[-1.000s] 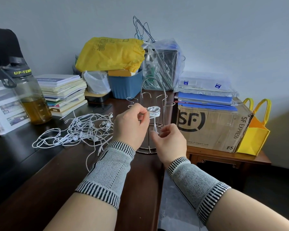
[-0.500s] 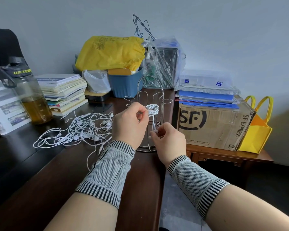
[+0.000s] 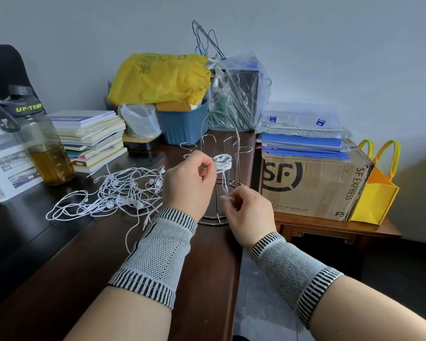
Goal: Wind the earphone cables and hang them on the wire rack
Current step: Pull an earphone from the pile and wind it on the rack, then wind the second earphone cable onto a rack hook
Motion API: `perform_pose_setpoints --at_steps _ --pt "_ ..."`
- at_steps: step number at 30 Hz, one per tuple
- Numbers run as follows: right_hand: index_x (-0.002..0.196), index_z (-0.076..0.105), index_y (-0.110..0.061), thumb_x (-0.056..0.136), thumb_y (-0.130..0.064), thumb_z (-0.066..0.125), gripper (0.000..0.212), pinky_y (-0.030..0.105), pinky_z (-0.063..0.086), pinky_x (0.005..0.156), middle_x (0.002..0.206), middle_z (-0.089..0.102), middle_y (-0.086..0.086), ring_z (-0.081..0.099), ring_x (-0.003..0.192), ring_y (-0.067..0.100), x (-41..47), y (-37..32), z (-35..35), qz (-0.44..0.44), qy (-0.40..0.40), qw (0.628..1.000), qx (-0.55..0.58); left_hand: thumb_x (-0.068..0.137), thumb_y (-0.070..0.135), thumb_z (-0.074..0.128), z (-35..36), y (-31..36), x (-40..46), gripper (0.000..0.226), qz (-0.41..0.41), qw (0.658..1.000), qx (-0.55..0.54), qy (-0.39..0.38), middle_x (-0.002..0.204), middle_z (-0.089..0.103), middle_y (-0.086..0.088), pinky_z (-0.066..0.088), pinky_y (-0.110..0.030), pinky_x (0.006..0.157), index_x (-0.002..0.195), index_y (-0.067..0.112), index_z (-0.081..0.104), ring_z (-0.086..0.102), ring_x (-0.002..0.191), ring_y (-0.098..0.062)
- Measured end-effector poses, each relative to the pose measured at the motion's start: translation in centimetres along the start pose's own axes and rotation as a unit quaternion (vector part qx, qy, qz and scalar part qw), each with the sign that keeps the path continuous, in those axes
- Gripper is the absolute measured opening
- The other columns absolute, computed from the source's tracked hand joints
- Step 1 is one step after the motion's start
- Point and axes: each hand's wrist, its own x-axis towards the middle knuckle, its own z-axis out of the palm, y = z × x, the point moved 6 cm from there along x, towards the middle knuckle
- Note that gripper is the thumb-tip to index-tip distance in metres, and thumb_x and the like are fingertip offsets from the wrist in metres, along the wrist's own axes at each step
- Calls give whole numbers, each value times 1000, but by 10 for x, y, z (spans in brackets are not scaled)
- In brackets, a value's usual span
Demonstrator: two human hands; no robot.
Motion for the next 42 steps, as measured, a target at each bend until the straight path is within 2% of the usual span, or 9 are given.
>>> perform_pose_setpoints --at_steps 8,13,18,21,27,30,34,38,42 --pt "77 53 -25 88 -27 59 12 22 39 63 77 59 -7 53 67 8 0 1 -1 21 -43 999 -13 89 22 65 -1 0 0 7 2 1000 -6 6 79 73 4 58 -38 73 85 19 69 70 77 -14" --pt "77 55 -27 90 -38 59 17 25 48 64 77 59 -9 55 68 7 -1 0 -2 13 -53 998 -22 90 22 65 -2 1 -1 7 3 1000 -5 11 78 72 5 57 -36 73 84 20 69 69 76 -13" --pt "77 58 -25 86 -43 58 21 23 43 64 76 58 -8 53 69 8 -1 1 -5 27 -48 998 -10 89 25 66 -1 -1 -1 8 -6 1000 -7 6 78 72 6 57 -33 74 84 20 68 68 76 -11" --pt "88 58 -24 83 -46 62 23 23 43 67 78 59 -8 55 71 10 -3 6 -5 45 -45 998 -3 89 29 65 -3 0 -3 9 -19 1000 -2 7 76 69 10 55 -29 73 82 23 67 66 75 -7" --pt "101 58 -20 85 -33 65 22 19 40 78 95 51 -9 51 89 9 -8 10 -4 31 -57 998 -24 92 23 54 -13 -17 -4 14 -102 993 38 55 70 62 4 48 -33 67 78 25 57 59 74 -25" --pt "99 65 -18 86 -36 64 22 21 42 84 99 55 -6 52 99 13 -9 12 1 17 -83 994 -67 92 26 50 -2 -35 -5 15 -155 980 120 -26 76 63 3 45 -31 63 80 23 59 60 77 -25" --pt "95 72 -17 87 -40 64 25 22 43 82 97 63 -4 57 98 14 -5 13 -1 -5 -106 990 -96 92 27 48 17 -49 -12 21 -151 945 240 -165 85 67 2 45 -29 63 84 22 66 59 78 -23" --pt "110 69 -22 80 -62 60 51 24 41 96 114 65 -10 50 111 12 -2 14 -3 -29 -161 977 -140 91 23 48 22 -53 -15 24 -160 928 264 -209 100 70 -1 44 -29 68 94 25 72 58 86 -25" --pt "114 67 -24 90 -54 52 42 35 41 100 123 60 -7 44 115 20 8 9 -2 -20 -181 958 -222 91 19 49 27 -52 -19 26 -149 922 270 -232 111 69 -4 51 -35 79 101 20 73 63 101 -26"
